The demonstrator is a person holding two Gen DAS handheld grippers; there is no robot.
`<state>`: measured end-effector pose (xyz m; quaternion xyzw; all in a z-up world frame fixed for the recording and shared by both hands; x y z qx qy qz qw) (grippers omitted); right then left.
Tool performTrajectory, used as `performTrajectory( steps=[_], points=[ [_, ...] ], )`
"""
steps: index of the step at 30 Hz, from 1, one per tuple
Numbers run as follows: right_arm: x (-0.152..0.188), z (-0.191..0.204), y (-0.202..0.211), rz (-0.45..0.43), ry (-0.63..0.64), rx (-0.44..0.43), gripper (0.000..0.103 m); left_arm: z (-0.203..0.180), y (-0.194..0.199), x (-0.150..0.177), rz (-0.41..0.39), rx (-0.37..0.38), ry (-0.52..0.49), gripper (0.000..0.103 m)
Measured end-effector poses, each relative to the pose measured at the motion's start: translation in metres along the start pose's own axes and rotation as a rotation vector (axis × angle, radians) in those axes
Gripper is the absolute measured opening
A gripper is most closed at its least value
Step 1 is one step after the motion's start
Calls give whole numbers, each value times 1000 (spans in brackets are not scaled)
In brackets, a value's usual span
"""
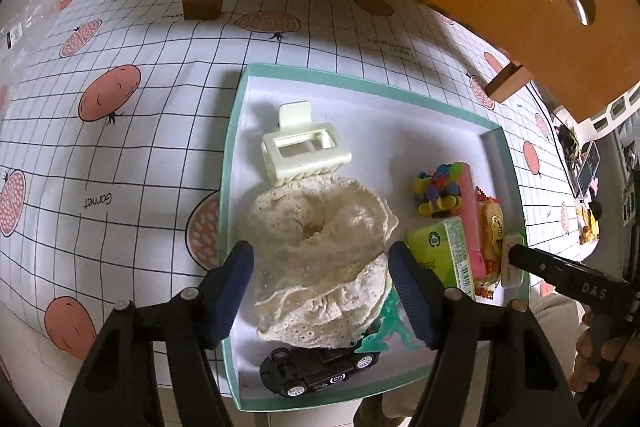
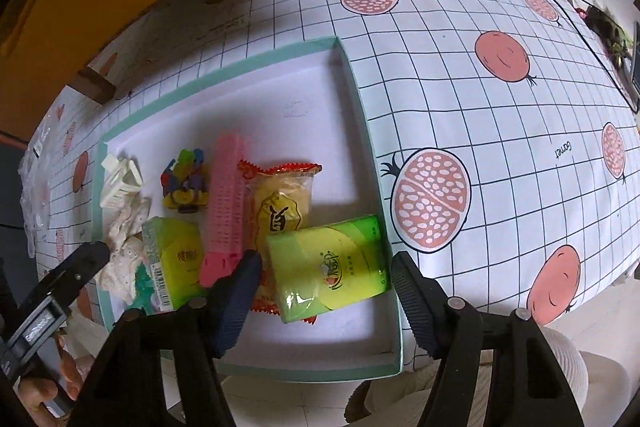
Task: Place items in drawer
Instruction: 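Grasp the cream lace scrunchie with the left tool while the right tool grasps the green tissue pack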
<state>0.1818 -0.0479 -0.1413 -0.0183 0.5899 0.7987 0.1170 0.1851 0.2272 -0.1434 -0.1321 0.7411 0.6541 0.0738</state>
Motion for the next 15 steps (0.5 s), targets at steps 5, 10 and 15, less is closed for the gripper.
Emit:
performTrajectory(
  steps=[5,10,15],
  points=[
    [-1,6,-7,13,17,5,69,-1,-2,2,3,6,-4,70],
    [-2,2,-14,27,-5,-10,69,-5,-5,3,13,16,-12,67],
    [-3,2,-19,36,-3,-3,69,-4,-11,6,30,15,-6,67]
  ],
)
Point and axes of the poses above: each gripper's, at about its wrist camera, not at the fingertips, and y roughly against the way its jaws point, z to its left, x to its underside, the point moved 4 cm from there along -y, roughly the way its jaws point, and after that the axes turned 8 degrees about -x, right-handed, at the moved point
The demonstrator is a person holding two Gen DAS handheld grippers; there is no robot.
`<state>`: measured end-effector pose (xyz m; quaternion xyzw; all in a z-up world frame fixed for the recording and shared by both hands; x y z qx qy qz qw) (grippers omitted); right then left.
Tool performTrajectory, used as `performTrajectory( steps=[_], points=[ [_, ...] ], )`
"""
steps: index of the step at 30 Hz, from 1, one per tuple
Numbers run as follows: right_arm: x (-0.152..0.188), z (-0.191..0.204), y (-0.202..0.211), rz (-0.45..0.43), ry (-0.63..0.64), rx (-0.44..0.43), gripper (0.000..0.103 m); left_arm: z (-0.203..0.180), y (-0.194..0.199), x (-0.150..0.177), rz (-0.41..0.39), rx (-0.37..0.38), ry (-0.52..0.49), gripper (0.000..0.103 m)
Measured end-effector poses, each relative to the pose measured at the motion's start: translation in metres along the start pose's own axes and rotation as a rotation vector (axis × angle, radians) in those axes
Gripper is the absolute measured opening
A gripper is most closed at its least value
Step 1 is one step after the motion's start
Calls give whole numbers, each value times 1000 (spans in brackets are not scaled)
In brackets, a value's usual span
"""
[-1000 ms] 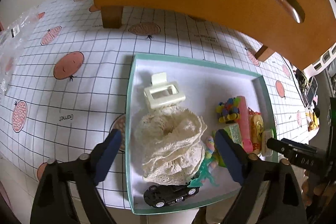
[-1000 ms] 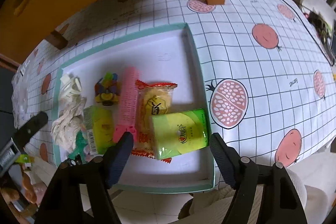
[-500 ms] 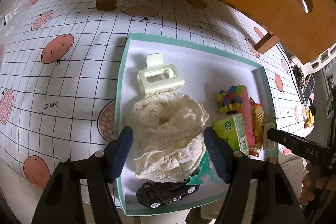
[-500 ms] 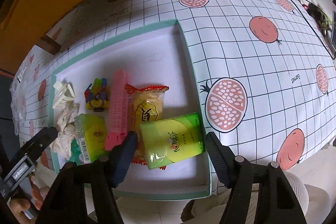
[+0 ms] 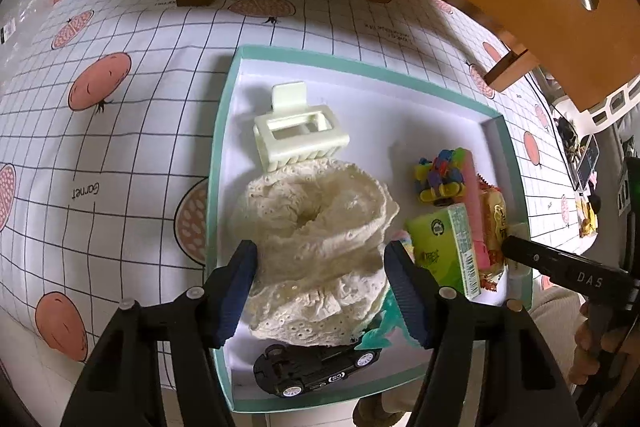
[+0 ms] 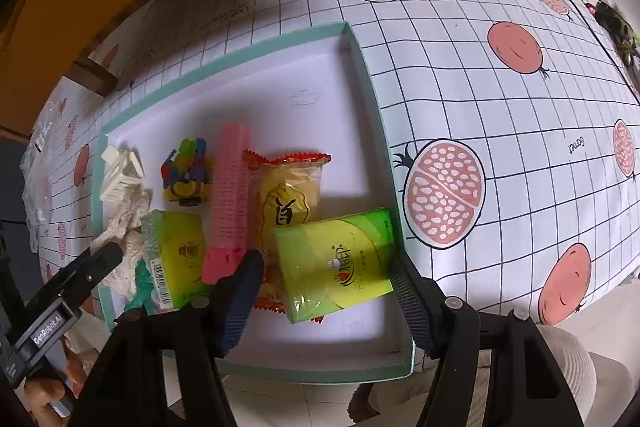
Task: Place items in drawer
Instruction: 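Grasp the cream lace scrunchie with the left tool while the right tool grasps the green tissue pack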
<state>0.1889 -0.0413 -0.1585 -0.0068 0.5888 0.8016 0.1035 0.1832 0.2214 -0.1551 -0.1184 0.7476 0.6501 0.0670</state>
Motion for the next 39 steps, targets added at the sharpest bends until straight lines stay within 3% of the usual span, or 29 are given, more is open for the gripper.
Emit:
performTrajectory(
  steps=[15,18,25,30,33,39],
  points=[
    [-8,20,-27,21,24,53,67,9,-9,8,28,11,32,67],
    [-7,24,-27,14,21,32,56,10,-10,9,32,12,35,67],
    [-7,30,-27,3,24,49,48,16,-5,9,21,20,56,65],
    [-5,30,-25,-4,23,49,44,22,-4,9,25,19,70,52],
    [-1,29,-21,-9,22,48,41,27,-1,9,24,30,88,38],
    [4,21,-11,-12,21,45,35,38,3,11,16,44,117,20]
  ],
)
Point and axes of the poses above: each gripper's, at about its wrist camera, not at the fingertips, and y roughly against the way its jaws point, z to its left, x to its underside, the point moved 4 cm from there along -y, roughly the way its jaws point, and after that the axes turned 8 degrees about -x, right-handed, at the moved point
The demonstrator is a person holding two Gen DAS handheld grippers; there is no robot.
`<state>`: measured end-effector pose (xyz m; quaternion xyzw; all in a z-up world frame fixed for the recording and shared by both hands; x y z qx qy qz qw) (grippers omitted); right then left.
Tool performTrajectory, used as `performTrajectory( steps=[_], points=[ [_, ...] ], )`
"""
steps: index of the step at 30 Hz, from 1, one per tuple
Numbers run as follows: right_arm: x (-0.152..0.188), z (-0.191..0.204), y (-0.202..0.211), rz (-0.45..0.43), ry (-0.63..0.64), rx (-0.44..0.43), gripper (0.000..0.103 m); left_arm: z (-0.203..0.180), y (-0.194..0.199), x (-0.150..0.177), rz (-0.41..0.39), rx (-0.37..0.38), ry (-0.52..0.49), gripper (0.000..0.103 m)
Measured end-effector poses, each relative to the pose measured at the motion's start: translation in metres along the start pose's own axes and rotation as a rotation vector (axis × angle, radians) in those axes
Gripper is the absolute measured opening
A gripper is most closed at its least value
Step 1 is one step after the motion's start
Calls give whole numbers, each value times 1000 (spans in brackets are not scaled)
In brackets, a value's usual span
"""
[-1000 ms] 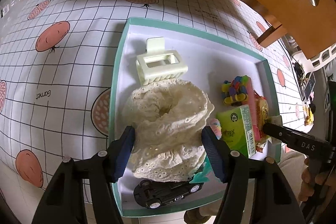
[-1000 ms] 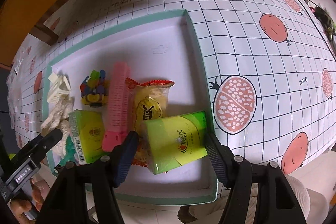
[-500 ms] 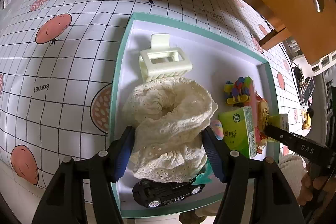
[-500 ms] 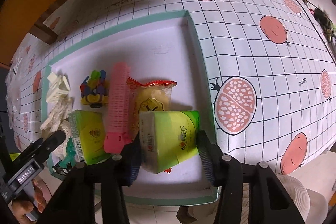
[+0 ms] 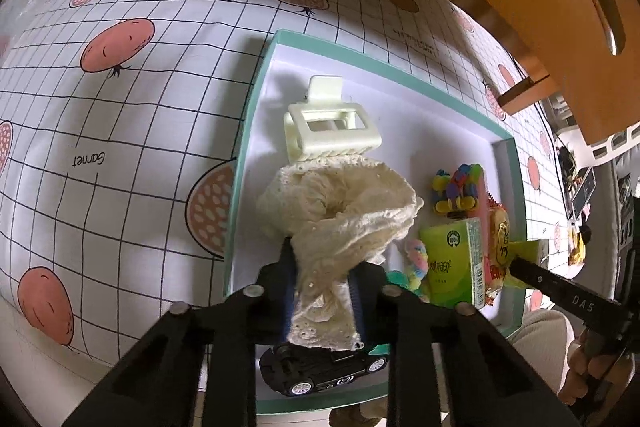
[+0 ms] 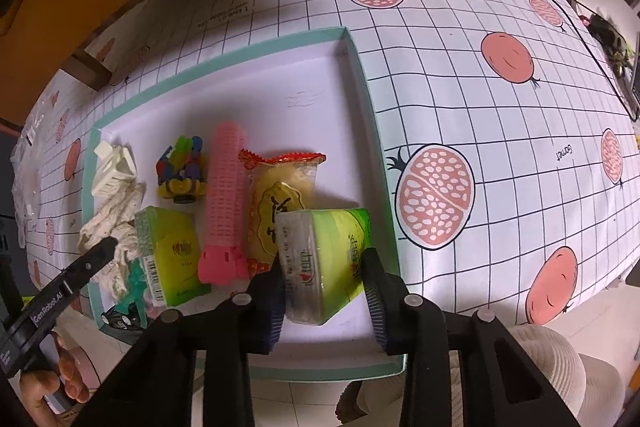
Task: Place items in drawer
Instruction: 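Grasp the cream lace scrunchie with the left tool while the right tool grasps the green tissue pack, then carry the scrunchie and tissue pack up into the open drawer with both tools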
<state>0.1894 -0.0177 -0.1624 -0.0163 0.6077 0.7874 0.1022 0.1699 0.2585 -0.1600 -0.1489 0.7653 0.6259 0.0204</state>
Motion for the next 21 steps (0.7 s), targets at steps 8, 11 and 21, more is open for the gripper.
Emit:
performTrajectory(
  steps=[8,11,21],
  points=[
    [5,-9,13,-1,2,-7,23,4,8,0,11,-6,14,16],
    [9,-15,20,-2,2,-9,22,0,10,-3,13,-13,26,16],
    [8,-26,48,-36,-11,-30,22,-2,30,-11,7,-8,40,15]
  ],
)
Point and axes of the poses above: each gripper's, at about its wrist camera, not at the fingertips, and y roughly against the way its jaws point, z to its left, x to its underside, the point moved 4 cm from there along -y, roughly the way its jaws point, and after that the axes turned 8 degrees about -x, right-handed, at the moved point
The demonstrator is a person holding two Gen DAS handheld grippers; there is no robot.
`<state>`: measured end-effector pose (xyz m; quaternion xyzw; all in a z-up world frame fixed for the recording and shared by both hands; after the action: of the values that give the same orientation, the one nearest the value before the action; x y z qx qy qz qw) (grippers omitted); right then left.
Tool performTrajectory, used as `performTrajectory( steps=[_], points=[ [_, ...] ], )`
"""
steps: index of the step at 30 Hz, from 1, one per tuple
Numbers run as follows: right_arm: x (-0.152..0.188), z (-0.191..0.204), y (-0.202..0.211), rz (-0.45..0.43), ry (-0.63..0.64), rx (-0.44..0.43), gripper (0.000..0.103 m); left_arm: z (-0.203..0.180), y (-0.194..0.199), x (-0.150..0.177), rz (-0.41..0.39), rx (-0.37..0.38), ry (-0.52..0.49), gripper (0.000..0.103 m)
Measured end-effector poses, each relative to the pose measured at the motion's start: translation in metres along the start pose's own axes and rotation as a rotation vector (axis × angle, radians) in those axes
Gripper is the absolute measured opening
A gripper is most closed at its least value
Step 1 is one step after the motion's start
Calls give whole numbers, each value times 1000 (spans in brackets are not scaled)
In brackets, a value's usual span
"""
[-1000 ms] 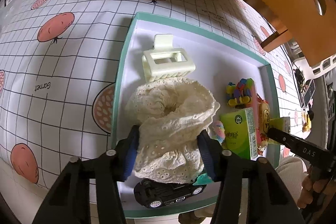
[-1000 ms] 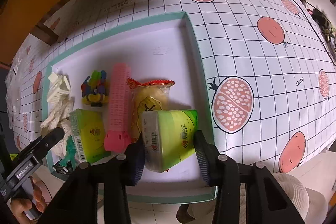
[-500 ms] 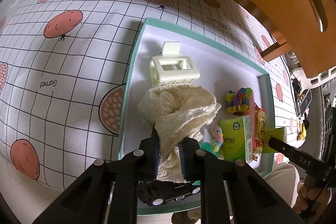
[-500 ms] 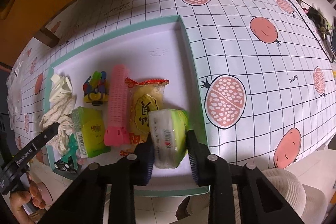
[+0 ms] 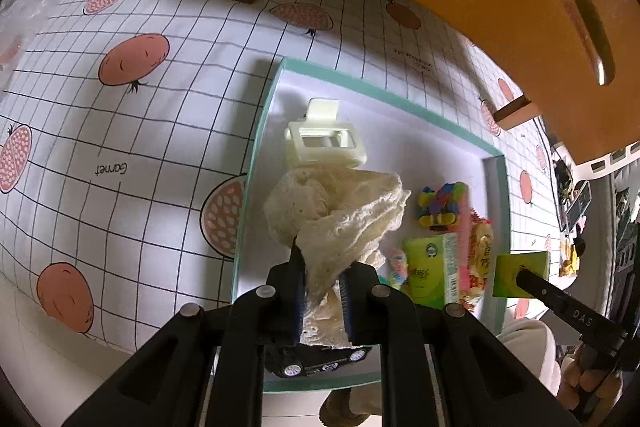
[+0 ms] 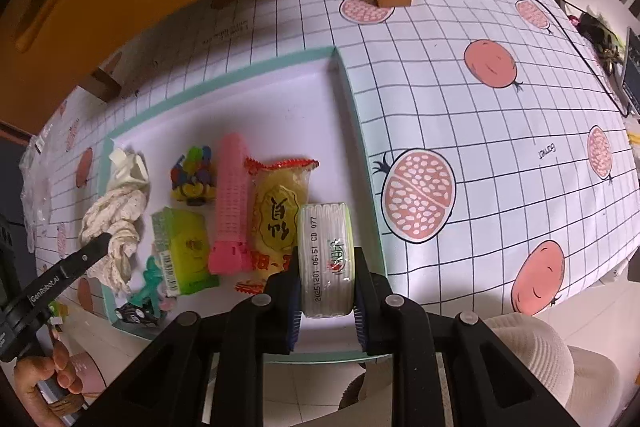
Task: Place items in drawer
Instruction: 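Carry the scrunchie and tissue pack up into the open drawer with both tools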
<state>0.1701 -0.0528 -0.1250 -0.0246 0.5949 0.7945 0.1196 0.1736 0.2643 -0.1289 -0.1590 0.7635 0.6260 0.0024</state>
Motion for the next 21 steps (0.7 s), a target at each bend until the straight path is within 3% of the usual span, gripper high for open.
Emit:
performTrajectory(
  steps=[11,21],
  points=[
    [-18,19,72,-134,21,-67,22,-17,68,-28,-100,53,-16,15],
    [-47,65,151,-304,99,-150,22,-45,172,-48,-301,177,-43,15]
  ],
)
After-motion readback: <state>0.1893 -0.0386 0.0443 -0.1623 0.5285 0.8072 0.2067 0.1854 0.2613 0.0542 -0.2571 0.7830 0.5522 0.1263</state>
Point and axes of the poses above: each gripper's, at about its wrist camera, not at the fingertips, and y roughly against the way its jaws point, z to its left, x to its underside, the point moved 4 cm from there along -y, roughly the way its jaws point, and after that the axes turned 8 degrees about -x, right-handed, at the moved point
